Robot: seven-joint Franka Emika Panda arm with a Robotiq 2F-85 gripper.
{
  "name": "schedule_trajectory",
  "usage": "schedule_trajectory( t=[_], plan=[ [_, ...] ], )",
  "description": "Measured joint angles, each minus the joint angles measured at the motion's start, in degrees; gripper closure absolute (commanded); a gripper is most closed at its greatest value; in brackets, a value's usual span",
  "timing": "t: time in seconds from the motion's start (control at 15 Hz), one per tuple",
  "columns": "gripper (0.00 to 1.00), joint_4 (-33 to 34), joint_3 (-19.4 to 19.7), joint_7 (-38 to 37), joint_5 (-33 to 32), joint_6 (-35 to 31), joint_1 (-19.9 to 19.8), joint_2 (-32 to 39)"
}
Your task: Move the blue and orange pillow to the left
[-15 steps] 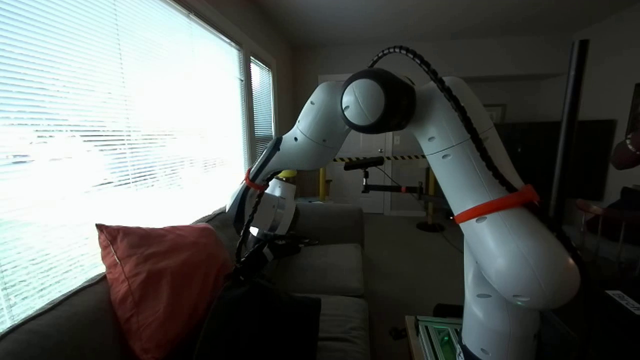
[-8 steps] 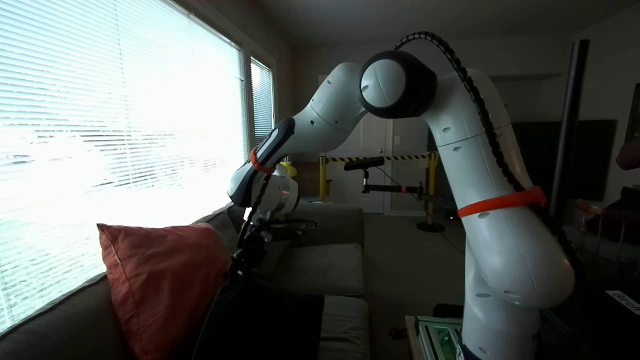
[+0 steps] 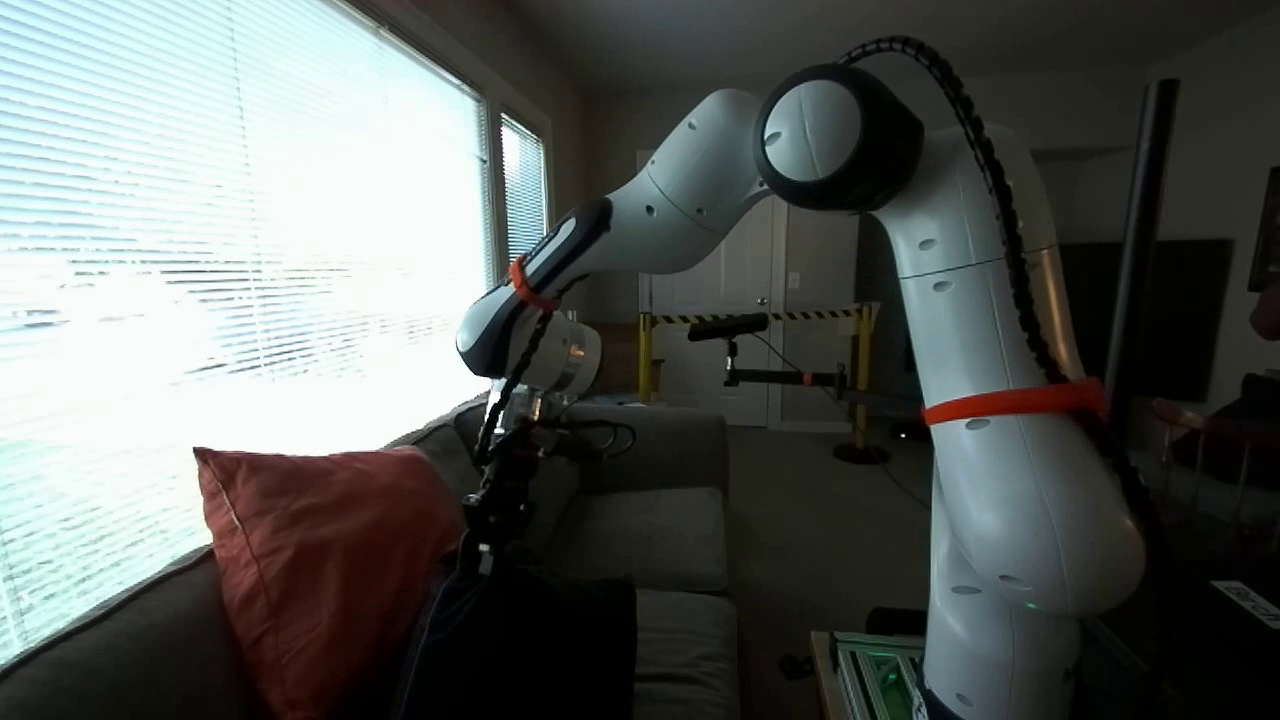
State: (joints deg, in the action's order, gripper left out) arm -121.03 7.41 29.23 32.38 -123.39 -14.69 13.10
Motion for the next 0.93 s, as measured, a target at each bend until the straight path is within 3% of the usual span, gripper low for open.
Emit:
schedule_trajectory(
  t=[0.33, 0.93],
  plan=[
    [0.99, -1.5, -1.0, 0.2, 0.0, 5.3, 0.7, -3.0],
    [0.99, -4.4, -5.2, 2.8, 0.5, 5.8, 5.3, -4.4]
  ],
)
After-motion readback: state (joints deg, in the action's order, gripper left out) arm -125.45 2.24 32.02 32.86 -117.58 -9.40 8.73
